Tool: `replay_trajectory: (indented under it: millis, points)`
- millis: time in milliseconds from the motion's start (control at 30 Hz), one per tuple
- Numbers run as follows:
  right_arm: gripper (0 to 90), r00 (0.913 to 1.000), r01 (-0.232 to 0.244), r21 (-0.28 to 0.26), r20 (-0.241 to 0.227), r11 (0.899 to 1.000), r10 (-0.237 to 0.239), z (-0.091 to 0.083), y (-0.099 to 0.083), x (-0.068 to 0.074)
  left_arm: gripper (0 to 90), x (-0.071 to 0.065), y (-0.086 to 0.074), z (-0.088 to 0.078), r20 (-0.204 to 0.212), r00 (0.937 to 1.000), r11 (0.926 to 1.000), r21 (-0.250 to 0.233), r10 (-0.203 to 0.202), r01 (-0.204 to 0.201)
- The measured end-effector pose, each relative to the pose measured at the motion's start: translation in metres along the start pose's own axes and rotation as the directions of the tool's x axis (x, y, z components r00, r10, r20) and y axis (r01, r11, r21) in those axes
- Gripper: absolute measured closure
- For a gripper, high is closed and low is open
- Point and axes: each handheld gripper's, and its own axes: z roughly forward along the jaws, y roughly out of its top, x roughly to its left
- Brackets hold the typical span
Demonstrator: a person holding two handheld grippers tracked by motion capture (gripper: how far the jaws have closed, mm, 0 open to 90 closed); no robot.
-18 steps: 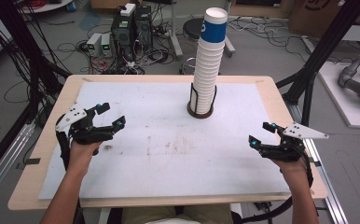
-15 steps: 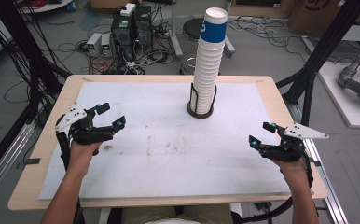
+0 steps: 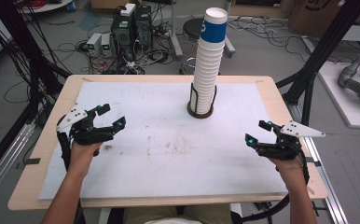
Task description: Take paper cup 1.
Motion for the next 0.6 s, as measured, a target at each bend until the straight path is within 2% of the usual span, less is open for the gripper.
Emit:
replay_trajectory:
  millis: [167, 300, 400, 433, 467, 500, 533, 600]
  points:
    - [19.5, 0.9999, -0.008, -0.017, -0.007, 1.0, 0.008, 0.007, 0.007, 0.002, 14.3, 0.0, -0.001, 0.001, 0.005, 1.0, 1.0, 0.001, 0.001, -0.001]
    - [19.5, 0.9998, -0.005, -0.04, -0.021, 0.999, 0.004, 0.017, 0.019, 0.003, 14.3, 0.0, -0.002, 0.003, 0.015, 0.9999, 1.0, 0.004, 0.005, -0.005]
    - [19.5, 0.9994, 0.012, -0.035, -0.032, 0.999, -0.013, 0.032, 0.04, 0.002, 14.3, -0.001, -0.003, 0.004, 0.021, 0.9997, 0.9999, 0.01, 0.009, -0.01]
    - [19.5, 0.9994, 0.012, -0.035, -0.032, 0.999, -0.013, 0.032, 0.04, 0.002, 14.3, -0.001, -0.003, 0.004, 0.021, 0.9997, 0.9999, 0.01, 0.009, -0.01]
    - [19.5, 0.9988, 0.015, -0.035, -0.046, 0.999, -0.017, 0.038, 0.053, -0.001, 14.3, -0.001, -0.003, 0.004, 0.021, 0.9997, 0.9999, 0.012, 0.009, -0.009]
    - [19.5, 0.9988, 0.015, -0.035, -0.046, 0.999, -0.017, 0.038, 0.053, -0.001, 14.3, -0.001, -0.004, 0.004, 0.022, 0.9997, 0.9998, 0.015, 0.009, -0.009]
    - [19.5, 0.9977, 0.026, -0.027, -0.062, 0.999, -0.028, 0.045, 0.066, -0.004, 14.3, -0.001, -0.005, 0.005, 0.023, 0.9997, 0.9998, 0.016, 0.005, -0.006]
    - [19.5, 0.9961, 0.018, -0.024, -0.086, 1.0, -0.02, 0.052, 0.076, -0.007, 14.3, -0.001, -0.006, 0.005, 0.028, 0.9996, 0.9998, 0.019, 0.004, -0.005]
